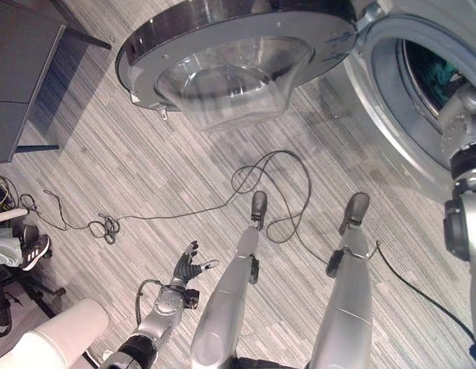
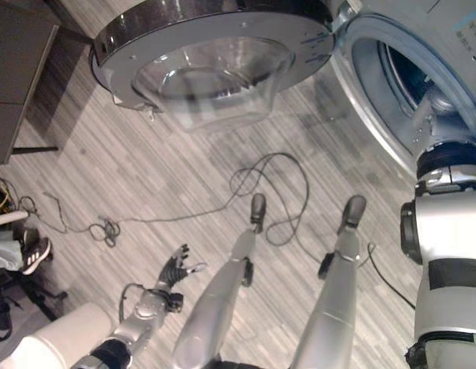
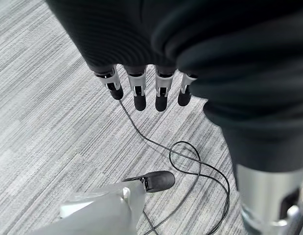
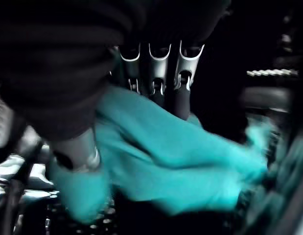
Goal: Grab the laundry basket,head to the washer,open it,put in the laundry and shut it.
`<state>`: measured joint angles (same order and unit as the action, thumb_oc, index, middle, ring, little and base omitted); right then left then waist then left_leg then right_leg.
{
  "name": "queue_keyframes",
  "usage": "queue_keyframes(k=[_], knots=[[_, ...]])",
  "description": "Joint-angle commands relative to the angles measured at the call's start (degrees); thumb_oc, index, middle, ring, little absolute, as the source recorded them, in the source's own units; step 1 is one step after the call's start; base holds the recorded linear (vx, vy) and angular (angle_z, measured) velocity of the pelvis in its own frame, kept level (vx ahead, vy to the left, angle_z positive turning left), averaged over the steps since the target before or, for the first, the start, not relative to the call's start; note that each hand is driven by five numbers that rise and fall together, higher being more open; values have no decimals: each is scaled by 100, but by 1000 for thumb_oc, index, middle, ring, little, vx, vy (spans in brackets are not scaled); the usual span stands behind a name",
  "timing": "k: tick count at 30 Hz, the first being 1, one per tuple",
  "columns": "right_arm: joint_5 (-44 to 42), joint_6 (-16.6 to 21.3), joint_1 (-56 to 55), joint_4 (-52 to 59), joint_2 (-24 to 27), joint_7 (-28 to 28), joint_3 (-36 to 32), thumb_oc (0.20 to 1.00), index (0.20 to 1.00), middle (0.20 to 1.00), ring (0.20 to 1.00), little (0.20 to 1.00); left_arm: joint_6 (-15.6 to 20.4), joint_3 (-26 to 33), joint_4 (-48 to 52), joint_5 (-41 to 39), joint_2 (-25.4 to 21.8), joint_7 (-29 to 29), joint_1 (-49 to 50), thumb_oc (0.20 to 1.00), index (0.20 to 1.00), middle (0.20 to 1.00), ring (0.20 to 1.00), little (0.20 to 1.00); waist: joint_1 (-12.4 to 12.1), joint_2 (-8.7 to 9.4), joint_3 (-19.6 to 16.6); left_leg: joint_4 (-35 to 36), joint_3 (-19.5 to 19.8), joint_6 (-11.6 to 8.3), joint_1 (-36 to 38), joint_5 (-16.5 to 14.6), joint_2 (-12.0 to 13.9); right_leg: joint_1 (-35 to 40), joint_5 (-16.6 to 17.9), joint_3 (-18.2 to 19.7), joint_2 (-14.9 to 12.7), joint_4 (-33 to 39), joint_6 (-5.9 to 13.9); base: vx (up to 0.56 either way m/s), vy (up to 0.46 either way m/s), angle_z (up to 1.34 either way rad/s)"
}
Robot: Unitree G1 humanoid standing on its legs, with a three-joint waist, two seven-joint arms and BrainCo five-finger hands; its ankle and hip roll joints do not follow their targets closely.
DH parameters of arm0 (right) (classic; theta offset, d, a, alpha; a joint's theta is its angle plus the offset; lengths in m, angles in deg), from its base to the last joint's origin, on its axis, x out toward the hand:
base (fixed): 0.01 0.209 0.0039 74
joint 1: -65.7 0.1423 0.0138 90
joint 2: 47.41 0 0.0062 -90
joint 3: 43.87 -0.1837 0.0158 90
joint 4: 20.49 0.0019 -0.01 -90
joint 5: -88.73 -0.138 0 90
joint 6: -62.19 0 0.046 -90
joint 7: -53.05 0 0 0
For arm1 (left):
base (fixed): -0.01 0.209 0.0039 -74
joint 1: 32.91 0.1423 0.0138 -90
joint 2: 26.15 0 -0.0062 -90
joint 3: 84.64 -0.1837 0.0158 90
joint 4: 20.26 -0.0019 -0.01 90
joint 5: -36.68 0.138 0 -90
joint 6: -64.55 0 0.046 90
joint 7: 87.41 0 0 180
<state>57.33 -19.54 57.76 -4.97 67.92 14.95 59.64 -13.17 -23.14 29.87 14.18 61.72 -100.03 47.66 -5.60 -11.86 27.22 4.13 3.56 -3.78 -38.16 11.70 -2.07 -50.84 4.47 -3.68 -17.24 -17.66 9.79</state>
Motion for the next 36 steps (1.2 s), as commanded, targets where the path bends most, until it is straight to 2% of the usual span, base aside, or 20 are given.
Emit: queue_keyframes(k=[1, 3, 4, 6, 7, 9, 10, 13, 14, 17, 21, 22, 27, 31, 34, 36], knots=[[-276, 491, 261, 675, 592, 80, 151, 1000, 1000, 1000, 1000, 1000, 44, -339, -579, -86, 208, 22, 44, 1000, 1000, 1000, 1000, 1000, -70, -5, -740, 1, 183, -306, 651, -851, 258, 181, -333, 9, 401, 101, -10, -12, 15, -4], [-299, 718, -339, 1245, 339, 68, -175, 1000, 1000, 1000, 1000, 1000, 34, -344, -627, -48, 292, 31, 53, 1000, 1000, 1000, 1000, 1000, -5, 13, -711, -16, 180, -292, 688, -868, 262, 251, -315, 8, 420, 144, -20, -13, 19, -3], [-283, 711, -397, 1290, 328, 49, -213, 1000, 1000, 1000, 1000, 1000, 37, -351, -630, -46, 280, 31, 66, 1000, 1000, 1000, 1000, 1000, -8, 25, -720, -17, 182, -292, 695, -869, 262, 262, -315, 5, 420, 148, -20, -12, 11, -4], [-350, 957, -1408, 2069, -50, 217, -740, 1000, 1000, 1000, 1000, 1000, -65, -232, -937, 59, 437, 97, 87, 1000, 1000, 1000, 1000, 1000, 123, 121, -717, -88, 178, -253, 775, -943, 261, 399, -280, 15, 442, 195, -40, -11, 10, -4], [-334, 950, -1464, 2112, -64, 203, -776, 1000, 1000, 1000, 1000, 1000, -60, -241, -943, 62, 424, 98, 101, 1000, 1000, 1000, 1000, 1000, 118, 133, -727, -91, 181, -253, 783, -945, 260, 412, -279, 11, 441, 201, -39, 0, 0, 0], [-467, 1026, -2233, 2458, -358, 495, -1078, 1000, 1000, 1000, 1000, 1000, -138, -173, -1234, 209, 499, 198, 171, 1000, 1000, 1000, 1000, 1000, 218, 228, -758, -155, 164, -222, 866, -1021, 249, 572, -244, -1, 429, 277, -43, 9, 19, 3], [-783, 1059, -2789, 2482, -592, 858, -1320, 1000, 1000, 1000, 1000, 1000, -251, -111, -1597, 438, 552, 334, 242, 1000, 1000, 1000, 1000, 1000, 314, 334, -803, -231, 143, -193, 958, -1112, 245, 741, -207, -11, 404, 341, -42, 18, 33, 1], [-1028, 1059, -3282, 2403, -842, 1208, -1488, 1000, 1000, 1000, 1000, 1000, -342, -46, -1972, 603, 598, 499, 368, 1000, 1000, 1000, 1000, 1000, 402, 453, -838, -335, 113, -157, 1079, -1228, 231, 982, -164, 10, 401, 479, -41, 22, 62, -11], [-1071, 994, -3817, 2463, -1079, 1493, -1561, 1000, 1000, 1000, 1000, 1000, -395, 85, -2283, 725, 650, 620, 480, 1000, 1000, 1000, 1000, 1000, 510, 562, -871, -442, 59, -114, 1190, -1328, 240, 1168, -105, 50, 389, 565, -29, 35, 99, -14], [-1036, 916, -4625, 2592, -1498, 1793, -1625, 1000, 1000, 1000, 1000, 1000, -426, 188, -2500, 904, 702, 694, 596, 1000, 1000, 1000, 1000, 1000, 631, 696, -891, -692, 31, -62, 1335, -1496, 211, 1416, -59, 107, 356, 593, -21, 24, 71, -19], [-877, 779, -5226, 2555, -1815, 1986, -1552, 1000, 1000, 1000, 1000, 1000, -429, 263, -2629, 1024, 762, 724, 669, 1000, 1000, 1000, 1000, 1000, 729, 829, -875, -959, -1, -15, 1477, -1655, 178, 1729, -17, 135, 312, 648, -10, 16, 78, -10], [-639, 653, -5541, 2348, -1964, 2115, -1399, 1000, 1000, 1000, 1000, 1000, -400, 273, -2687, 1151, 799, 728, 671, 1000, 1000, 1000, 1000, 1000, 772, 920, -856, -1113, -25, 17, 1619, -1763, 136, 1977, 3, 129, 264, 700, 1, 13, 82, 0], [-383, 419, -6079, 1707, -2163, 2283, -1346, 1000, 1000, 1000, 1000, 1000, -374, 127, -2677, 1541, 825, 675, 653, 1000, 1000, 1000, 1000, 1000, 866, 1012, -793, -1461, -32, 71, 1902, -1952, 4, 2475, 37, 122, 139, 731, 31, 31, 116, -3], [262, 99, -6668, 1176, -2380, 2457, -1030, 1000, 1000, 1000, 1000, 1000, -367, -1, -2543, 1935, 860, 629, 663, 1000, 1000, 1000, 1000, 1000, 955, 1045, -965, -1542, -82, 168, 2368, -2096, -154, 3132, 174, 83, -50, 998, 113, 30, 164, 1], [776, -26, -6919, 962, -2452, 2508, -880, 1000, 1000, 1000, 1000, 1000, -410, 66, -2818, 2258, 888, 576, 598, 1000, 1000, 1000, 1000, 1000, 1036, 1105, -1264, -1447, -140, 232, 2622, -2103, -250, 3434, 387, 79, -206, 1279, 191, 48, 136, -7], [1016, -56, -7039, 1000, -2461, 2511, -763, 1000, 1000, 1000, 1000, 1000, -435, 110, -2895, 2406, 876, 541, 586, 1000, 1000, 1000, 1000, 1000, 1056, 1121, -1337, -1404, -167, 255, 2732, -2105, -266, 3527, 443, 79, -234, 1362, 211, 18, 71, -17]])
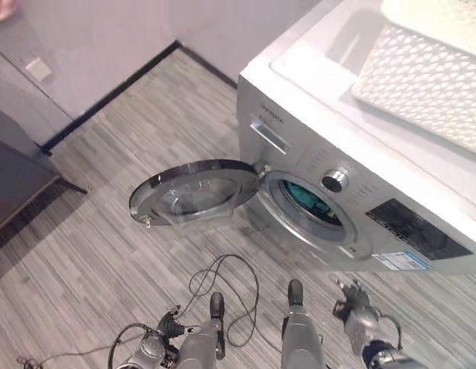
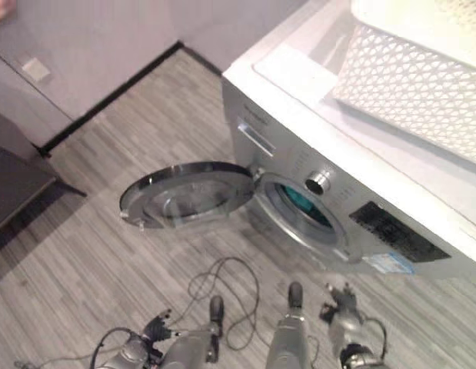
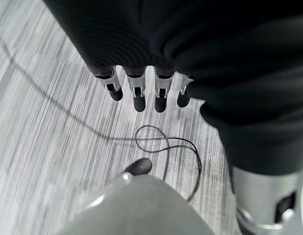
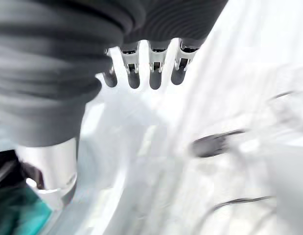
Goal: Grab the laundry basket,head to the washer,open it,put in the laundry and shut it.
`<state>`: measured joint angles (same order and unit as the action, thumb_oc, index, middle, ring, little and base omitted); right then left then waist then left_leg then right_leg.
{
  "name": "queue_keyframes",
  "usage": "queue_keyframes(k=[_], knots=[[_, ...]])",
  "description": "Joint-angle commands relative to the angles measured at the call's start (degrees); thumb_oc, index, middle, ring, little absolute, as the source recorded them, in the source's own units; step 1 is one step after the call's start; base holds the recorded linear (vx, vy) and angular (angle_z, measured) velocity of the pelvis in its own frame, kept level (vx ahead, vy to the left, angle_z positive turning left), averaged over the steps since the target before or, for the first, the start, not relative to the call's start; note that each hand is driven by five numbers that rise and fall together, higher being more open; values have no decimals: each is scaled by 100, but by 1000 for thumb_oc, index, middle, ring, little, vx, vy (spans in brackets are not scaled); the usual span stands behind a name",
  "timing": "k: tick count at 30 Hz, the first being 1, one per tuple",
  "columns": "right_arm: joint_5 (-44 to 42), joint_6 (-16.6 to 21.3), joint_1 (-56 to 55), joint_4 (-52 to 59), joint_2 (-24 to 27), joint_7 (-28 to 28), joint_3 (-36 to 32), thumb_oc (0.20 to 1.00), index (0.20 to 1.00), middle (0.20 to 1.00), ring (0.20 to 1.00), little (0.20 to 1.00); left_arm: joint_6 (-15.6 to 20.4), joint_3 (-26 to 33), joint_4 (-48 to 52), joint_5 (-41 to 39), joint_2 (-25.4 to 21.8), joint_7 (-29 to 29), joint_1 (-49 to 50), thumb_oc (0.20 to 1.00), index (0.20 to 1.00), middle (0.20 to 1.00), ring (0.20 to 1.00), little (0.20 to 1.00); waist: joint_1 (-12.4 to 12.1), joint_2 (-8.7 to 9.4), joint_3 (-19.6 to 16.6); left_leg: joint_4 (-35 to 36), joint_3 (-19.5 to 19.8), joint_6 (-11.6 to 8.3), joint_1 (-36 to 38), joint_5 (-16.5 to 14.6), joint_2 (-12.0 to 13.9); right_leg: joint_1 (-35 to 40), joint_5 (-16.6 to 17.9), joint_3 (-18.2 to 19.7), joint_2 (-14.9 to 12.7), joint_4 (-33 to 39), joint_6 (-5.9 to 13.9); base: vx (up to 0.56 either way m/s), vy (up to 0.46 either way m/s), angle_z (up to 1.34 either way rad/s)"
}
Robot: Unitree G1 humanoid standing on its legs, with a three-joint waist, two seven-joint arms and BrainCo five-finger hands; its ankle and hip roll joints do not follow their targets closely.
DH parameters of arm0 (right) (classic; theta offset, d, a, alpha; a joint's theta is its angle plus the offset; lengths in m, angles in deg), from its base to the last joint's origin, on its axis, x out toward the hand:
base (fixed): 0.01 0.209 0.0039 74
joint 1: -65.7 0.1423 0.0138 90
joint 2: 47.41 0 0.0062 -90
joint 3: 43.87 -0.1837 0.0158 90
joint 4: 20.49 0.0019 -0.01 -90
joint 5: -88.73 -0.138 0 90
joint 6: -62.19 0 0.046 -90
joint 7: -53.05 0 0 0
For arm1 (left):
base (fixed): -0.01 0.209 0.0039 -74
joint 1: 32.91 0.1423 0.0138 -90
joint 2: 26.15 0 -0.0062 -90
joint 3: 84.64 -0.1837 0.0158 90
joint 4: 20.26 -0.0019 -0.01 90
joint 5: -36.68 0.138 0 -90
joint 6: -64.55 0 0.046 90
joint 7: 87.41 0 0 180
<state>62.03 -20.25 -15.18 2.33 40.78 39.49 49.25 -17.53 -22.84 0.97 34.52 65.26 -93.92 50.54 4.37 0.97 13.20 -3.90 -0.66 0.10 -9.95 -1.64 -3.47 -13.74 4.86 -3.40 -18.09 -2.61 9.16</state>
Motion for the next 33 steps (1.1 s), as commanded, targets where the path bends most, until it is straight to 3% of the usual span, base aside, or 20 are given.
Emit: queue_keyframes(k=[1, 4, 7, 8, 11, 14, 16, 22, 24, 26, 28, 29, 30, 31, 32, 33], knots=[[896, -68, 129, 294, 197, 129, 454, 1000, 1000, 1000, 1000, 1000, -35, 219, -117, 453, 484, -100, 269, 1000, 1000, 1000, 1000, 1000, 65, -140, -44, -494, 207, -79, 130, -755, -111, -73, 445, 21, -138, -118, 300, -5, 73, -14], [1099, -121, 128, 130, 116, 136, 566, 1000, 1000, 1000, 1000, 1000, -111, 389, -286, 471, 462, -178, 236, 1000, 1000, 1000, 1000, 1000, 53, -169, -110, -337, 148, -6, 370, -693, -29, -87, 451, -64, -61, -271, 303, -29, 46, -27], [1794, -102, 43, 315, 98, 6, 1067, 1000, 1000, 1000, 1000, 1000, -207, 622, -439, 435, 415, -291, 85, 1000, 1000, 1000, 1000, 1000, 34, -275, -97, -3, -80, 145, 732, -382, 171, 56, -209, -126, 693, -1262, 55, -114, 93, -59], [1795, -104, 43, 317, 96, 5, 1068, 1000, 1000, 1000, 1000, 1000, -207, 624, -439, 436, 414, -291, 84, 1000, 1000, 1000, 1000, 1000, 34, -272, -107, 6, -81, 144, 721, -366, 169, 45, -196, -124, 691, -1253, 54, -68, 40, -63], [3189, -207, -228, 307, 205, -14, 1729, 1000, 1000, 1000, 1000, 1000, -234, 887, -546, 540, 300, -287, 170, 1000, 1000, 1000, 1000, 1000, -108, -190, -412, 309, -208, 179, 814, -105, 227, 528, -747, -262, 1376, -1544, -119, -71, -28, -42], [3411, -332, -339, -40, 100, 71, 1829, 1000, 1000, 1000, 1000, 1000, -247, 1026, -623, 526, 260, -257, 281, 1000, 1000, 1000, 1000, 1000, -299, -69, -654, 340, -404, 207, 760, -34, 244, 809, -818, -425, 1520, -1605, -168, -85, -94, -31], [3434, -385, -329, -352, -4, 75, 1810, 1000, 1000, 1000, 1000, 1000, -244, 1103, -676, 447, 286, -252, 325, 1000, 1000, 1000, 1000, 1000, -484, 29, -791, 279, -569, 192, 692, -34, 234, 1195, -961, -631, 1435, -1380, -180, -116, -121, -47], [3932, -478, -212, -795, -46, 57, 2145, 1000, 1000, 1000, 1000, 1000, -207, 1152, -686, 427, 354, -280, 300, 1000, 1000, 1000, 1000, 1000, -787, 226, -900, 32, -895, 85, 417, 15, 291, 1764, -1153, -558, 1421, -209, -258, -138, -154, -50], [4068, -511, -150, -913, 42, 44, 2221, 1000, 1000, 1000, 1000, 1000, -160, 1089, -586, 418, 405, -318, 235, 1000, 1000, 1000, 1000, 1000, -849, 237, -825, -282, -878, -82, 159, 162, 357, 1926, -1104, -529, 1440, 184, -320, -198, -146, -41], [4061, -513, -111, -911, 104, 23, 2219, 1000, 1000, 1000, 1000, 1000, -142, 1053, -539, 375, 413, -342, 187, 1000, 1000, 1000, 1000, 1000, -888, 233, -747, -475, -733, -210, 30, 295, 389, 1947, -1069, -485, 1466, 254, -362, -183, -93, -2], [4047, -521, 14, -955, 190, -13, 2233, 1000, 1000, 1000, 1000, 1000, -88, 966, -442, 287, 475, -373, 113, 1000, 1000, 1000, 1000, 1000, -1002, 241, -632, -624, -41, -339, -9, 197, 250, 1913, -991, -435, 1413, 305, -408, -142, -41, -3], [4048, -521, 16, -956, 190, -13, 2232, 1000, 1000, 1000, 1000, 1000, -89, 966, -442, 287, 475, -373, 111, 1000, 1000, 1000, 1000, 1000, -998, 241, -643, -610, -38, -339, -21, 217, 250, 1896, -980, -438, 1414, 308, -409, -57, -5, -14], [4052, -524, 67, -1000, 190, -29, 2244, 1000, 1000, 1000, 1000, 1000, -56, 955, -415, 265, 491, -402, 107, 1000, 1000, 1000, 1000, 1000, -1049, 251, -650, -607, 222, -371, -8, 223, 287, 1863, -963, -390, 1385, 302, -406, -41, 7, -25], [4051, -517, 79, -1034, 186, -32, 2239, 1000, 1000, 1000, 1000, 1000, -42, 963, -402, 241, 501, -407, 115, 1000, 1000, 1000, 1000, 1000, -1062, 261, -666, -556, 385, -372, 47, 208, 352, 1840, -952, -358, 1353, 308, -396, -74, 53, -28], [4018, -513, 91, -1066, 211, -58, 2195, 1000, 1000, 1000, 1000, 1000, 1, 968, -330, 132, 501, -383, 126, 1000, 1000, 1000, 1000, 1000, -1050, 263, -697, -430, 505, -405, 145, 330, 658, 1773, -938, -323, 1275, 309, -371, -47, 82, -29], [3991, -513, 76, -1064, 219, -61, 2164, 1000, 1000, 1000, 1000, 1000, 5, 960, -307, 113, 497, -370, 147, 1000, 1000, 1000, 1000, 1000, -1030, 262, -720, -381, 515, -408, 206, 422, 805, 1745, -932, -323, 1242, 316, -359, -38, 72, -25]])
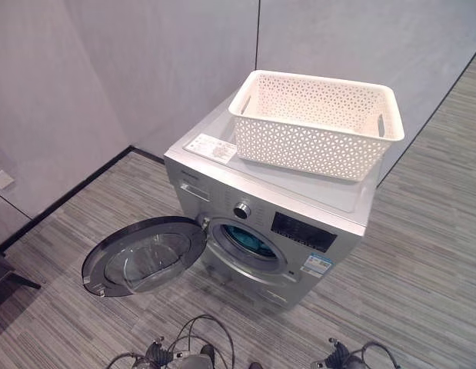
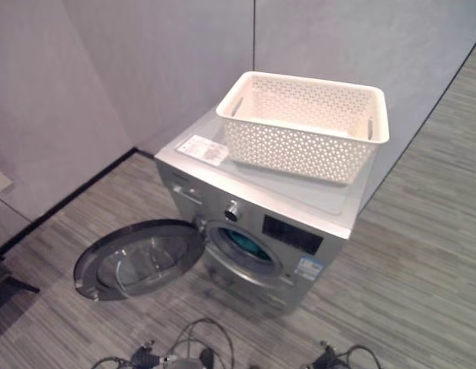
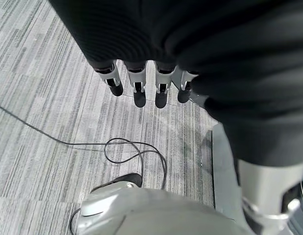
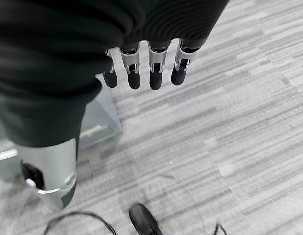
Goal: Grab the laundry basket,head to the washer,open it,put in the laundry and shut it.
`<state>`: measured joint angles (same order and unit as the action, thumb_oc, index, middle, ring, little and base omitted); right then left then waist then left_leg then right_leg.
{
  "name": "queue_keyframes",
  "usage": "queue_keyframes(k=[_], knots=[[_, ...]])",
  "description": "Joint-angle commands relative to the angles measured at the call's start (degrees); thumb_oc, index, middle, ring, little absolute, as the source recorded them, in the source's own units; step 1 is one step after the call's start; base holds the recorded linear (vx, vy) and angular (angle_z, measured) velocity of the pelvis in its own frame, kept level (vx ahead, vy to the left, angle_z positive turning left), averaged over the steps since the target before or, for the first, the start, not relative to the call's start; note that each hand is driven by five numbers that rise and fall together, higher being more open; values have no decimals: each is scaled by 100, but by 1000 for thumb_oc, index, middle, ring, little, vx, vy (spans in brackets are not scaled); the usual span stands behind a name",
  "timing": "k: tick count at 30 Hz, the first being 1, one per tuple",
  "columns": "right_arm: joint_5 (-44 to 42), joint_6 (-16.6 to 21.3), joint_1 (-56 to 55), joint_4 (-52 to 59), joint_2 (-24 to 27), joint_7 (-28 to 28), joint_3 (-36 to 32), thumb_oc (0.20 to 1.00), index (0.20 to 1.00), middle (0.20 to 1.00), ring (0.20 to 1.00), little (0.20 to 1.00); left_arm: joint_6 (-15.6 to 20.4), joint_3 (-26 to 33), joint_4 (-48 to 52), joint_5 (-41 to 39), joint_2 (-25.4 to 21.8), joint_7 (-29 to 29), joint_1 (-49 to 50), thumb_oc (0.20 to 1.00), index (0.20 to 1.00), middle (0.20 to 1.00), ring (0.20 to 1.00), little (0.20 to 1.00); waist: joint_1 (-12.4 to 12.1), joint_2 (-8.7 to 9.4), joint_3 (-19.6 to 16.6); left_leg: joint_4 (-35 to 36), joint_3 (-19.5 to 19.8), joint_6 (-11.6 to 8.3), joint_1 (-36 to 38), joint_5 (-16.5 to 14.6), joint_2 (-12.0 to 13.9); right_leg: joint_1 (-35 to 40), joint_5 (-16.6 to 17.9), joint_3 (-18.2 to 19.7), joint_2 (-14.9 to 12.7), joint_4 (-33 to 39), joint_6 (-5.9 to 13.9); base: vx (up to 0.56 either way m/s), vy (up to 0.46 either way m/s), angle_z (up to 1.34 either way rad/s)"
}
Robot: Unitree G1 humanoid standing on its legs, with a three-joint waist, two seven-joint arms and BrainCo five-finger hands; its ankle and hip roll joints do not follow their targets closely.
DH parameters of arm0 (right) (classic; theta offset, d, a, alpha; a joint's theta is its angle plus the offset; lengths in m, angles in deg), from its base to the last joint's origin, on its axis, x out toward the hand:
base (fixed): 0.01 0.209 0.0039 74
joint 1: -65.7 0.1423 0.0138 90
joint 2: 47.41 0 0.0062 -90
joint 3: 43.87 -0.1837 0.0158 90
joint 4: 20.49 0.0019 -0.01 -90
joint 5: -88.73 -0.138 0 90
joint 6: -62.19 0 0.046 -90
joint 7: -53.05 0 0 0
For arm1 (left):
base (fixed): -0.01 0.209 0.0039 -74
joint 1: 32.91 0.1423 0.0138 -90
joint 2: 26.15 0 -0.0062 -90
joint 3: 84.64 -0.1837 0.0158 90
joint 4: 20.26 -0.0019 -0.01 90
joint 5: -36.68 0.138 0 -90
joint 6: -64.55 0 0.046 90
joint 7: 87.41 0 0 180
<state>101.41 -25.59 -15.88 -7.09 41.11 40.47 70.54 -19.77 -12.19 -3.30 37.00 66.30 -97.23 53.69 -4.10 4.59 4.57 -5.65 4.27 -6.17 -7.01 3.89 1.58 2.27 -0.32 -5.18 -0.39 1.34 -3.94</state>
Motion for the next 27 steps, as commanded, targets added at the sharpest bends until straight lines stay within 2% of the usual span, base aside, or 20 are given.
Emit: queue_keyframes(k=[1, 2, 3, 4, 5, 6, 7, 9, 10, 13, 14, 15, 16, 17, 18, 20, 21, 22, 24, 27], knots=[[53, 20, 144, -121, 187, -159, 35, 1000, 1000, 1000, 1000, 1000, 229, -107, 122, -136, 393, -38, -165, 1000, 1000, 1000, 1000, 1000, -187, -102, 150, -192, 19, 216, -70, -128, 304, 153, -417, -143, -524, -81, 949, 2, 97, -13], [-23, 48, 104, -93, 219, -207, -48, 1000, 1000, 1000, 1000, 1000, 239, -135, 127, -114, 393, -53, -137, 1000, 1000, 1000, 1000, 1000, -123, -131, 90, -46, 124, 166, 80, 123, 603, 108, -372, -110, -552, -1, 987, 4, 66, -5], [-23, 48, 101, -91, 221, -206, -48, 1000, 1000, 1000, 1000, 1000, 240, -136, 127, -114, 395, -54, -135, 1000, 1000, 1000, 1000, 1000, -123, -135, 91, -35, 127, 162, 89, 127, 609, 113, -372, -112, -547, 0, 983, 37, 140, -3], [-82, 66, 3, -83, 241, -233, -114, 1000, 1000, 1000, 1000, 1000, 245, -168, 142, -83, 414, -70, -109, 1000, 1000, 1000, 1000, 1000, -18, -221, 12, 210, 222, 101, 290, 266, 838, 108, -350, -96, -535, 112, 1023, 35, 66, -13], [-82, 66, -1, -81, 244, -232, -113, 1000, 1000, 1000, 1000, 1000, 246, -169, 143, -83, 417, -70, -105, 1000, 1000, 1000, 1000, 1000, -18, -228, 19, 232, 222, 96, 312, 274, 847, 122, -348, -97, -527, 118, 1019, 73, 171, -14], [-112, 60, -128, -105, 268, -240, -192, 1000, 1000, 1000, 1000, 1000, 258, -209, 176, -61, 455, -98, -110, 1000, 1000, 1000, 1000, 1000, 88, -357, -8, 448, 180, -1, 403, 419, 1011, 207, -333, -123, -541, 281, 1069, 58, 154, -1], [-116, 51, -190, -141, 276, -234, -220, 1000, 1000, 1000, 1000, 1000, 266, -231, 218, -49, 481, -116, -105, 1000, 1000, 1000, 1000, 1000, 124, -429, -18, 585, 85, -36, 484, 408, 1075, 250, -334, -163, -545, 320, 1091, 82, 200, 8], [-116, 37, -225, -182, 267, -232, -240, 1000, 1000, 1000, 1000, 1000, 277, -252, 272, -28, 485, -132, -96, 1000, 1000, 1000, 1000, 1000, 140, -493, -33, 727, 21, -92, 573, 423, 1107, 261, -329, -163, -538, 353, 1100, 54, 108, 13], [-131, 16, -305, -279, 242, -245, -281, 1000, 1000, 1000, 1000, 1000, 329, -285, 501, -35, 440, -172, -77, 1000, 1000, 1000, 1000, 1000, 121, -606, -51, 871, 115, -156, 663, 366, 1057, 242, -296, -130, -551, 366, 1117, 55, 102, 10], [-164, 17, -344, -300, 211, -262, -332, 1000, 1000, 1000, 1000, 1000, 390, -338, 975, -63, 326, -202, -23, 1000, 1000, 1000, 1000, 1000, 110, -656, -29, 943, 69, -192, 738, 291, 1007, 246, -249, -134, -606, 366, 1140, 25, 89, 3], [-149, 30, -342, -250, 189, -285, -341, 1000, 1000, 1000, 1000, 1000, 478, -297, 1741, -181, 96, -183, 143, 1000, 1000, 1000, 1000, 1000, 63, -692, 26, 930, 14, -196, 773, 225, 954, 249, -197, -132, -665, 366, 1176, 0, 53, -4], [-149, 30, -342, -250, 189, -285, -341, 1000, 1000, 1000, 1000, 1000, 477, -297, 1742, -181, 95, -183, 144, 1000, 1000, 1000, 1000, 1000, 62, -691, 26, 931, 13, -196, 774, 225, 954, 250, -197, -131, -665, 366, 1176, 0, 75, -4], [-122, 53, -341, -205, 176, -300, -335, 1000, 1000, 1000, 1000, 1000, 576, -212, 2381, -255, -103, -189, 300, 1000, 1000, 1000, 1000, 1000, 14, -717, 54, 947, 13, -196, 790, 198, 918, 236, -161, -128, -692, 366, 1192, -1, 60, 0], [-53, 84, -343, -94, 146, -314, -330, 1000, 1000, 1000, 1000, 1000, 742, 122, 3753, -404, -516, -148, 745, 1000, 1000, 1000, 1000, 1000, -72, -736, 76, 974, -15, -190, 839, 127, 866, 229, -129, -140, -734, 366, 1238, 0, 60, 3], [-52, 83, -352, -92, 136, -315, -320, 1000, 1000, 1000, 1000, 1000, 712, 139, 3808, -408, -539, -134, 785, 1000, 1000, 1000, 1000, 1000, -69, -726, 71, 974, -21, -189, 847, 123, 866, 234, -130, -134, -735, 366, 1239, 11, 70, -7], [97, 128, -364, 58, -16, -223, -305, 1000, 1000, 1000, 1000, 1000, 981, 1185, 5595, -400, -978, -353, 1467, 1000, 1000, 1000, 1000, 1000, -167, -718, 3, 1048, -106, -198, 947, 38, 819, 217, -97, -99, -785, 366, 1289, 46, 60, -25], [98, 126, -369, 61, -24, -222, -289, 1000, 1000, 1000, 1000, 1000, 957, 1211, 5641, -400, -986, -342, 1508, 1000, 1000, 1000, 1000, 1000, -158, -710, -2, 1048, -112, -197, 953, 35, 818, 220, -98, -94, -786, 366, 1290, 68, 45, -14], [169, 138, -415, 159, -70, -154, -233, 1000, 1000, 1000, 1000, 1000, 1015, 1676, 5996, -311, -1121, -583, 1520, 1000, 1000, 1000, 1000, 1000, -147, -696, -41, 1065, -144, -217, 978, 9, 818, 209, -103, -73, -788, 366, 1302, 43, 27, 1], [232, 135, -424, 259, -91, -66, -138, 1000, 1000, 1000, 1000, 1000, 976, 2056, 6145, -124, -1298, -873, 1343, 1000, 1000, 1000, 1000, 1000, -99, -668, -70, 1065, -188, -241, 980, -10, 819, 187, -101, -42, -791, 366, 1311, 23, 16, 0], [313, 99, -396, 345, -76, -4, -2, 1000, 1000, 1000, 1000, 1000, 885, 2336, 6032, 27, -1533, -1193, 942, 1000, 1000, 1000, 1000, 1000, -34, -632, -71, 1065, -211, -267, 945, -39, 828, 131, -80, -20, -789, 366, 1311, -1, 10, -4]])
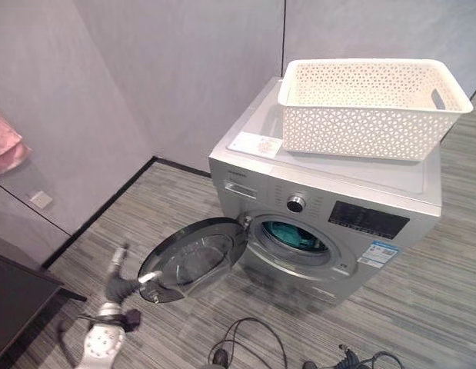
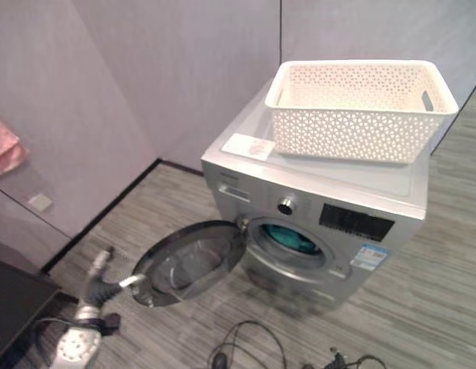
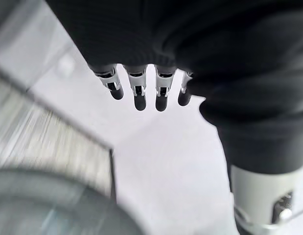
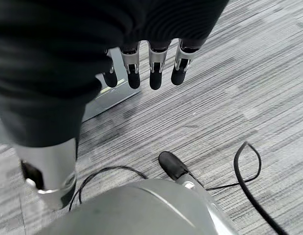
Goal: Grab the laundry basket,head to the washer,open it,put in the laundry and shut it.
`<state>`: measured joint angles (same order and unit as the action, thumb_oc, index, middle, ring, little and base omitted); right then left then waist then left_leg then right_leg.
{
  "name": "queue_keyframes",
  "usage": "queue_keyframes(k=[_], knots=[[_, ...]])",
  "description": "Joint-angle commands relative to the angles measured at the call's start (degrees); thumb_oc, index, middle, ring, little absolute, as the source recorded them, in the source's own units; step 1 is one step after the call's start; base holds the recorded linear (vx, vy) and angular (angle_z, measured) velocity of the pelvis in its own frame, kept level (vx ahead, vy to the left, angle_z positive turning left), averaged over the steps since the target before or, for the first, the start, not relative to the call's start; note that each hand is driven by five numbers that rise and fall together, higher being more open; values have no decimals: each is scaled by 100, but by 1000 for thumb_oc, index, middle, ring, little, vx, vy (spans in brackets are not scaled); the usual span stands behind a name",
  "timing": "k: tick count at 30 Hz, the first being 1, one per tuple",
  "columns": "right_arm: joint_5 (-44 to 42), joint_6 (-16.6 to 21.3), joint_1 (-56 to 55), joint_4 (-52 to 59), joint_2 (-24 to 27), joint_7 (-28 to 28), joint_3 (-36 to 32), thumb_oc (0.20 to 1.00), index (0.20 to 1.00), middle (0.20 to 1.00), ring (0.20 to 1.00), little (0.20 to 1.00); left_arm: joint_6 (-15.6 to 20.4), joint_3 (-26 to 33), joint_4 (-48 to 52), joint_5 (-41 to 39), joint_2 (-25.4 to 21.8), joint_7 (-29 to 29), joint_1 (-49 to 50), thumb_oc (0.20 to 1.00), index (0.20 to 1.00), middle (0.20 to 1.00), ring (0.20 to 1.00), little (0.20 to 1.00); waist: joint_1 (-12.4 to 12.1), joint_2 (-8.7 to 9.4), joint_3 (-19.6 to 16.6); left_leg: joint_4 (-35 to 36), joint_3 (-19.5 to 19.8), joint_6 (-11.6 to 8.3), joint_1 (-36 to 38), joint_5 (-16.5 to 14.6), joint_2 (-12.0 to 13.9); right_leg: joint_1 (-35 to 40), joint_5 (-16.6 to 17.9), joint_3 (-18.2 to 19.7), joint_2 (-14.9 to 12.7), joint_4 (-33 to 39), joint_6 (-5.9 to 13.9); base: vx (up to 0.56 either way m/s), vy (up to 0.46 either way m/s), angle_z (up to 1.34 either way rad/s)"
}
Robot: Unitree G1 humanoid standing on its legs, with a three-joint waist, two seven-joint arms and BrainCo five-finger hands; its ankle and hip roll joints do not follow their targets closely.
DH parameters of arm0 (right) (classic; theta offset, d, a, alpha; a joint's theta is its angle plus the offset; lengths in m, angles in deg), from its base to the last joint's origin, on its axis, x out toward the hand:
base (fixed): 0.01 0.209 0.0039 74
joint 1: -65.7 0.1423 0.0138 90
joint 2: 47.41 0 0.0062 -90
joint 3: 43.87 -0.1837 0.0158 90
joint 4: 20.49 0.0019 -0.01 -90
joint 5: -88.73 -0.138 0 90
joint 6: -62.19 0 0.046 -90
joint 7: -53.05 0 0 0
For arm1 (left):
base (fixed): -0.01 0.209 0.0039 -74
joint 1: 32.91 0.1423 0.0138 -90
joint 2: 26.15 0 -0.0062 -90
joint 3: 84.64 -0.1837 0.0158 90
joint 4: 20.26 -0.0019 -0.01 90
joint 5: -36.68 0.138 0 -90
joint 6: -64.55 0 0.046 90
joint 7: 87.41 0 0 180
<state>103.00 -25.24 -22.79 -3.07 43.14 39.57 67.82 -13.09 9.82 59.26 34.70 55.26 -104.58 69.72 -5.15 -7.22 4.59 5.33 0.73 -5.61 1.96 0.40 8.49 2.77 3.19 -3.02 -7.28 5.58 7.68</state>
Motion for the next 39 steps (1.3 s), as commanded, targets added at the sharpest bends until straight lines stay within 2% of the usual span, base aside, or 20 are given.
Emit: queue_keyframes(k=[1, 3, 4, 5, 6, 7, 8, 9, 11, 12, 18, 19, 20, 23, 27, 28, 32, 34, 35, 39], knots=[[206, 38, 315, -12, -253, 114, 351, 1000, 1000, 1000, 1000, 1000, 156, 185, -431, 279, -518, -610, -965, 1000, 1000, 1000, 1000, 1000, 118, 564, -69, -33, 128, -331, 19, 288, 136, 44, -422, -217, -94, -58, 150, -40, 1, -10], [265, -19, 459, 88, -110, 170, 498, 1000, 1000, 1000, 1000, 1000, -85, 145, -1150, 380, -884, -908, -1877, 1000, 1000, 1000, 1000, 1000, 269, 610, -1, -33, 78, -351, -99, 269, 155, -140, -365, -178, -62, -58, 163, -77, -1, -14], [263, -23, 474, 90, -112, 173, 485, 1000, 1000, 1000, 1000, 1000, -69, 123, -1193, 375, -894, -918, -1926, 1000, 1000, 1000, 1000, 1000, 261, 613, 5, -33, 80, -352, -112, 272, 156, -152, -362, -180, -61, -58, 163, -108, -11, -20], [237, -23, 561, 154, -39, 161, 509, 1000, 1000, 1000, 1000, 1000, -90, 5, -1511, 297, -1026, -943, -2289, 1000, 1000, 1000, 1000, 1000, 309, 631, 58, -33, 66, -358, -190, 286, 166, -259, -329, -162, -45, -58, 169, -195, -12, -19], [194, -12, 712, 270, 90, 131, 581, 1000, 1000, 1000, 1000, 1000, -179, -246, -2301, 106, -1344, -954, -2968, 1000, 1000, 1000, 1000, 1000, 435, 670, 189, -33, 40, -363, -373, 333, 206, -502, -240, -111, -14, -58, 177, -195, -12, -14], [192, -15, 723, 272, 85, 133, 566, 1000, 1000, 1000, 1000, 1000, -159, -276, -2350, 93, -1356, -957, -3021, 1000, 1000, 1000, 1000, 1000, 424, 675, 190, -33, 43, -363, -392, 337, 207, -519, -236, -113, -13, -58, 176, -281, -29, -6], [98, 38, 860, 439, 210, 91, 658, 1000, 1000, 1000, 1000, 1000, -266, -700, -3272, 73, -1691, -931, -3777, 1000, 1000, 1000, 1000, 1000, 583, 760, 343, -33, 15, -375, -667, 422, 272, -827, -120, -18, 43, -58, 175, -224, -42, -13], [46, 51, 941, 521, 269, 72, 682, 1000, 1000, 1000, 1000, 1000, -318, -997, -3848, 17, -1816, -854, -4263, 1000, 1000, 1000, 1000, 1000, 629, 815, 399, -33, 13, -386, -845, 480, 313, -1012, -51, -10, 65, -58, 175, -223, -41, -16], [46, 51, 941, 521, 268, 73, 677, 1000, 1000, 1000, 1000, 1000, -315, -1004, -3856, 15, -1816, -855, -4272, 1000, 1000, 1000, 1000, 1000, 625, 817, 396, -33, 13, -386, -850, 481, 313, -1017, -51, -10, 65, -58, 175, -114, -27, -20], [-117, 82, 1094, 693, 374, 22, 825, 1000, 1000, 1000, 1000, 1000, -499, -1640, -5236, -103, -2030, -695, -5432, 1000, 1000, 1000, 1000, 1000, 801, 977, 541, -33, 6, -397, -1214, 596, 381, -1406, 95, 58, 145, -62, 178, -183, -49, -12], [-372, 93, 1301, 907, 376, 81, 1133, 1000, 1000, 1000, 1000, 1000, -856, -2440, -6856, -203, -2009, 54, -6702, 1000, 1000, 1000, 1000, 1000, 929, 1274, 667, -33, -74, -387, -1563, 722, 503, -1810, 247, 200, 232, -59, 216, -60, -27, -16], [-372, 93, 1301, 907, 375, 81, 1132, 1000, 1000, 1000, 1000, 1000, -856, -2442, -6858, -204, -2009, 54, -6705, 1000, 1000, 1000, 1000, 1000, 928, 1275, 667, -33, -75, -387, -1564, 722, 503, -1811, 247, 201, 232, -59, 216, -4, -33, -23], [-425, 85, 1342, 964, 346, 135, 1245, 1000, 1000, 1000, 1000, 1000, -1018, -2578, -7194, -6, -1995, 299, -6841, 1000, 1000, 1000, 1000, 1000, 960, 1359, 678, -33, -107, -379, -1581, 743, 530, -1866, 270, 262, 261, -58, 217, 2, -32, -24], [-412, 46, 1421, 1097, 344, 271, 1410, 1000, 1000, 1000, 1000, 1000, -1250, -2764, -7511, 410, -1978, 762, -6853, 1000, 1000, 1000, 1000, 1000, 1009, 1452, 684, -45, -184, -370, -1553, 744, 555, -1915, 291, 386, 303, -58, 196, 6, -22, -12], [-256, -1, 1358, 1363, 537, 439, 1525, 1000, 1000, 1000, 1000, 1000, -1372, -3097, -7491, 953, -2039, 1269, -6807, 1000, 1000, 1000, 1000, 1000, 1051, 1530, 658, -93, -270, -367, -1482, 683, 587, -1915, 293, 511, 329, -58, 184, 10, -15, -14], [-225, -78, 1202, 1225, 625, 546, 1484, 1000, 1000, 1000, 1000, 1000, -1415, -3256, -7379, 1124, -2032, 1553, -6739, 1000, 1000, 1000, 1000, 1000, 1056, 1541, 635, -111, -312, -366, -1403, 641, 597, -1877, 281, 543, 338, -58, 180, 38, -38, -16], [-194, -258, 806, 349, 671, 802, 1201, 1000, 1000, 1000, 1000, 1000, -1423, -3509, -7256, 1360, -1948, 2025, -6519, 1000, 1000, 1000, 1000, 1000, 1057, 1534, 572, -167, -404, -365, -1183, 538, 619, -1725, 233, 597, 365, -58, 159, 30, -43, -15], [-174, -267, 732, 137, 655, 818, 1142, 1000, 1000, 1000, 1000, 1000, -1418, -3543, -7225, 1431, -1912, 2060, -6447, 1000, 1000, 1000, 1000, 1000, 1070, 1534, 542, -190, -411, -360, -1165, 531, 612, -1720, 236, 616, 367, -60, 152, 15, -35, -11], [-46, -313, 627, -245, 652, 891, 1046, 1000, 1000, 1000, 1000, 1000, -1373, -3617, -7173, 1633, -1784, 2115, -6292, 1000, 1000, 1000, 1000, 1000, 1074, 1507, 520, -214, -455, -358, -1055, 497, 617, -1628, 208, 635, 384, -70, 139, 22, -49, -11], [166, -347, 497, -652, 666, 913, 958, 1000, 1000, 1000, 1000, 1000, -1311, -3629, -7116, 1640, -1456, 2085, -6120, 1000, 1000, 1000, 1000, 1000, 1065, 1391, 496, -196, -462, -375, -917, 503, 636, -1479, 146, 622, 400, -71, 127, 11, -40, -5]])
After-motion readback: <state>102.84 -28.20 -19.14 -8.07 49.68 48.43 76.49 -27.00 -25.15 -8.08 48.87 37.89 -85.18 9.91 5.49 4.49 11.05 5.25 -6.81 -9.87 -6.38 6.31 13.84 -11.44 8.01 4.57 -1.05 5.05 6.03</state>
